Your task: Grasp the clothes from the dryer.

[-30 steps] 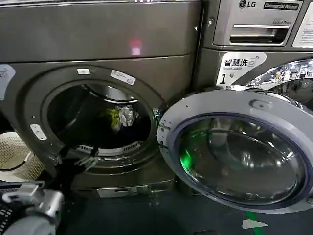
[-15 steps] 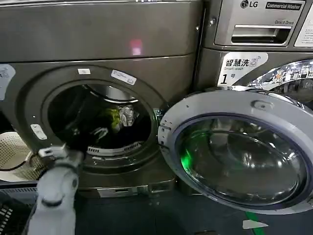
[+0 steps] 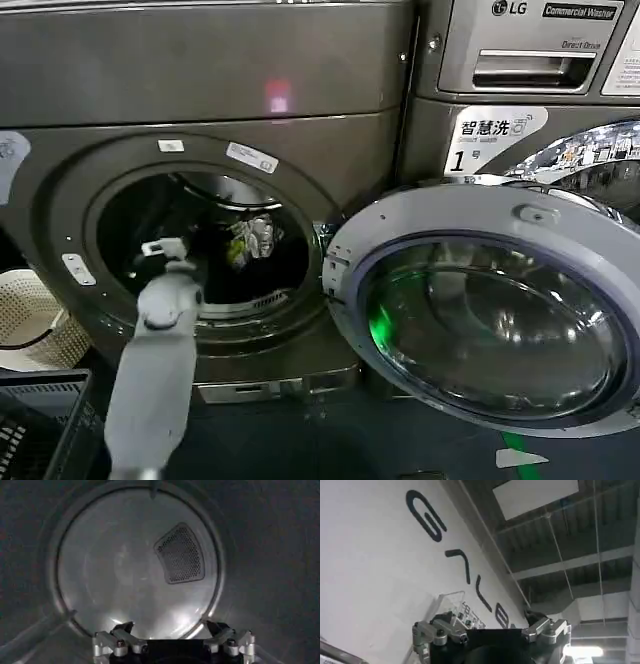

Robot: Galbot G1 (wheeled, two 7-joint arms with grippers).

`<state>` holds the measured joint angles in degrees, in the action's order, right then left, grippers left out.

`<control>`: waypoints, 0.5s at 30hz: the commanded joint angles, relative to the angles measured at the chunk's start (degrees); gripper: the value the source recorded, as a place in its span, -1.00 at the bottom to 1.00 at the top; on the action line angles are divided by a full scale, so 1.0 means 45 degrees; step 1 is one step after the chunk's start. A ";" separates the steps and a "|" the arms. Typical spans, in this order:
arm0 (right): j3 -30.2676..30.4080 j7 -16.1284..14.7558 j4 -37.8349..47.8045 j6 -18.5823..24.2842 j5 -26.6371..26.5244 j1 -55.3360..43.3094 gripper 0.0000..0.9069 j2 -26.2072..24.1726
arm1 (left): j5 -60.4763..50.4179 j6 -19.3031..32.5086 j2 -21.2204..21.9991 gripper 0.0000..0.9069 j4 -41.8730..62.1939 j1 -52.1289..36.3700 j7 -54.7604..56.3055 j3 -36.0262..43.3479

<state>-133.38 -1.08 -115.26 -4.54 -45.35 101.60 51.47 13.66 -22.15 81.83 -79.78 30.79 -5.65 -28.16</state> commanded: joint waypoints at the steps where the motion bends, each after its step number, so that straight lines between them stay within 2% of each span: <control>1: 0.0034 -0.0004 -0.0030 0.0002 -0.0017 -0.0038 1.00 0.0030 | 0.0317 0.0815 0.0118 1.00 0.4874 -0.3197 0.0384 0.0731; 3: 0.0077 -0.0005 -0.0058 -0.0001 -0.0016 -0.0087 1.00 0.0043 | 0.0400 0.1317 0.0155 1.00 0.5725 -0.3541 0.0459 0.0979; 9: 0.0115 -0.0030 -0.0011 0.0004 -0.0011 -0.0159 1.00 0.0099 | -0.0758 0.1355 0.0426 1.00 0.7665 -0.4975 -0.0829 0.0856; 11: 0.0142 -0.0039 -0.0013 0.0010 -0.0010 -0.0196 1.00 0.0104 | -0.0796 0.1866 0.0421 1.00 0.8198 -0.5304 -0.1153 0.0969; 15: 0.0209 -0.0057 -0.0077 0.0011 -0.0008 -0.0286 1.00 0.0126 | -0.0780 0.2152 0.0452 1.00 0.9403 -0.5933 -0.1300 0.1290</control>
<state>-132.53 -1.29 -115.50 -4.52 -45.38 100.46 51.97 12.05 -16.34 83.51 -52.55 12.78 -8.15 -24.27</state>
